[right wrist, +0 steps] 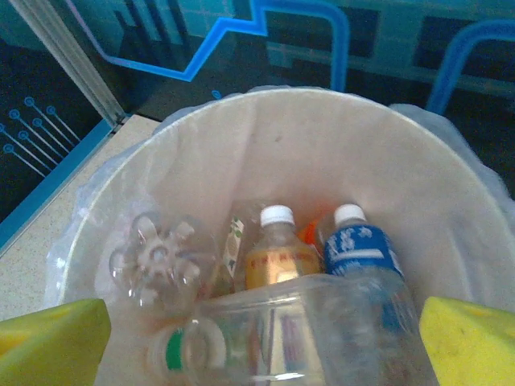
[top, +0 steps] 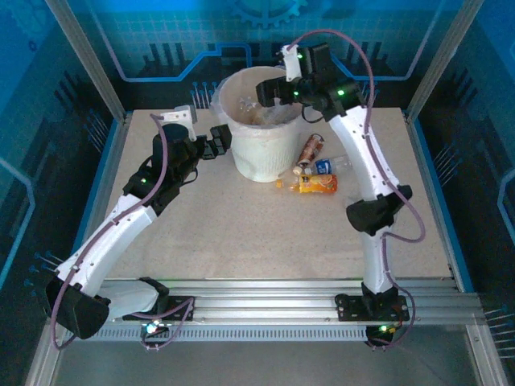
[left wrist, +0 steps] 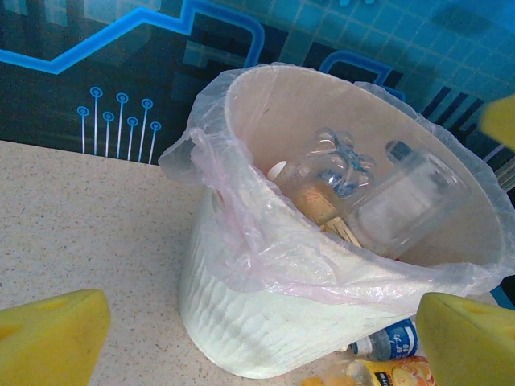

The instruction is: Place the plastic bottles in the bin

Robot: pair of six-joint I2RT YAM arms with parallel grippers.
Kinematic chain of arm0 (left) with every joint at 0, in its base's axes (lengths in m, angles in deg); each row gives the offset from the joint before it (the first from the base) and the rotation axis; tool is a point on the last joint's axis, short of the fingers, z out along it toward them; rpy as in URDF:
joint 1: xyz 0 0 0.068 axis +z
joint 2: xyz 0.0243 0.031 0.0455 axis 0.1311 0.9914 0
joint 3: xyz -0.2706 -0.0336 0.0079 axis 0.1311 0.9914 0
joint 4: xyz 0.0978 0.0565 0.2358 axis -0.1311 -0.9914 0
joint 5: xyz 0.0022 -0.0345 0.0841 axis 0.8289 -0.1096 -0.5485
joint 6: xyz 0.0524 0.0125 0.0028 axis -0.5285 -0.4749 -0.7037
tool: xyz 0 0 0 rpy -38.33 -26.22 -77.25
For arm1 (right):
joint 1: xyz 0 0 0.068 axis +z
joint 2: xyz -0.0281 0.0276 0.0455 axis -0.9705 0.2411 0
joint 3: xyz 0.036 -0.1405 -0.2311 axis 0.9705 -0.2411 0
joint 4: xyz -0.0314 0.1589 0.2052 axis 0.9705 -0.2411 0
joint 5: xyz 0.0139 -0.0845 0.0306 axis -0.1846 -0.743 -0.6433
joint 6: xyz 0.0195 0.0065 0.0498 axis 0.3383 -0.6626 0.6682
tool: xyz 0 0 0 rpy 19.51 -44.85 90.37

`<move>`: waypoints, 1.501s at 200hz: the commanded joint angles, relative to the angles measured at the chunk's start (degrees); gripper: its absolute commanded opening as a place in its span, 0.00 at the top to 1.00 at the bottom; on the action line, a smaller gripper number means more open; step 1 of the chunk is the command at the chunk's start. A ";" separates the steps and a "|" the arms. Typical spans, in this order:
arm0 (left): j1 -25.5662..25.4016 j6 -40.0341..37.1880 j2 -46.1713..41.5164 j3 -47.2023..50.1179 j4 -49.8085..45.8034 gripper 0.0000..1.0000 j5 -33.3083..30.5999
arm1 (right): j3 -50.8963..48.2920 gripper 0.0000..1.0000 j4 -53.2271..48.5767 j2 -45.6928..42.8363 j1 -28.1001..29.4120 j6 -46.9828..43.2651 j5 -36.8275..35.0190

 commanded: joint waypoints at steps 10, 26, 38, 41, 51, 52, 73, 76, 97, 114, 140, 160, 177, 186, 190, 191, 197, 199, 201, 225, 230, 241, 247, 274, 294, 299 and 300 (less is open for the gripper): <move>0.06 -0.47 -0.61 0.76 1.16 0.01 -0.66 | -13.92 0.01 -2.98 -12.36 -3.89 5.62 -3.11; 0.12 -0.51 -0.95 1.11 1.20 0.01 -0.71 | -25.40 0.00 -1.19 -18.41 -5.38 7.41 -5.57; 0.15 -0.46 -1.15 1.39 1.42 0.01 -0.60 | -33.40 0.00 0.02 -22.94 -6.60 8.47 -7.18; 0.15 -0.45 -1.14 1.38 1.42 0.01 -0.62 | -35.21 0.00 0.21 -24.05 -6.98 8.67 -7.29; 0.15 -0.51 -1.25 1.56 1.49 0.01 -0.54 | -41.04 0.00 0.72 -27.61 -8.19 9.24 -7.75; 0.15 -0.47 -1.28 1.56 1.50 0.01 -0.50 | -41.57 0.00 0.76 -27.94 -8.42 9.30 -7.80; 0.16 -0.81 -1.51 1.89 1.58 0.01 -0.27 | -53.13 0.00 1.55 -34.45 -12.95 10.37 -7.31; 0.18 -0.97 -1.62 1.96 1.74 0.01 -0.21 | -54.81 0.00 1.66 -35.29 -13.85 10.60 -7.02; 0.15 -1.78 -2.04 3.16 3.58 0.01 1.78 | -65.18 0.00 3.07 -40.01 -20.82 11.23 -3.83; 0.01 -2.01 -2.30 4.40 4.96 0.01 4.21 | -71.88 0.00 4.50 -42.20 -25.95 11.24 -1.20; -2.02 -3.24 -2.14 7.23 7.31 0.01 6.56 | -78.23 0.00 7.44 -42.15 -32.60 10.60 1.72; -5.74 -5.28 -1.72 9.53 8.50 0.01 5.39 | -80.05 0.00 10.06 -39.13 -36.43 9.80 2.90; -9.43 -6.89 -1.82 12.24 10.63 0.01 3.80 | -79.51 0.00 11.46 -34.96 -39.47 8.95 3.24; -11.19 -7.02 -1.96 13.76 11.82 0.01 3.62 | -78.87 0.00 12.44 -32.73 -41.00 8.46 4.56; -11.79 -6.99 -1.94 14.44 12.53 0.01 3.69 | -78.55 0.00 12.84 -31.72 -41.70 8.28 5.47; -12.06 -7.00 -2.01 14.68 12.65 0.01 3.76 | -78.43 0.00 12.94 -31.41 -41.82 8.25 5.67; -13.02 -7.08 -2.08 15.74 13.86 0.01 3.90 | -77.81 0.00 13.48 -29.85 -42.59 8.04 7.06; -13.34 -7.10 -2.15 16.05 14.27 0.01 3.98 | -77.52 0.00 13.60 -29.31 -42.88 7.98 7.51; -13.68 -7.17 -2.10 16.48 14.61 0.01 4.00 | -77.34 0.00 13.79 -28.84 -43.09 7.90 7.88; -17.54 -7.89 -1.70 20.06 18.44 0.01 4.22 | -74.48 0.00 14.78 -23.62 -44.71 7.11 10.39; -18.31 -8.25 -1.52 20.55 18.91 0.01 4.07 | -73.92 0.00 14.78 -22.70 -44.83 6.84 10.60; -19.91 -9.27 -0.91 21.39 20.06 0.01 3.47 | -72.84 0.00 14.63 -20.76 -44.87 6.47 10.52; -20.70 -9.75 -0.55 21.71 20.59 0.01 3.07 | -72.39 0.00 14.55 -19.85 -45.06 6.39 10.67; -22.41 -11.25 0.85 22.12 20.63 0.01 1.76 | -72.45 0.00 14.43 -17.27 -45.86 6.61 11.67; -22.41 -11.57 1.36 21.97 19.97 0.01 0.41 | -74.13 0.00 14.52 -16.74 -46.24 6.82 12.20; -22.35 -11.67 1.38 21.90 19.81 0.01 0.24 | -74.53 0.00 14.45 -16.59 -46.26 6.89 12.22; -22.35 -11.72 1.40 21.84 19.80 0.01 0.15 | -74.66 0.00 14.44 -16.59 -46.35 6.90 12.25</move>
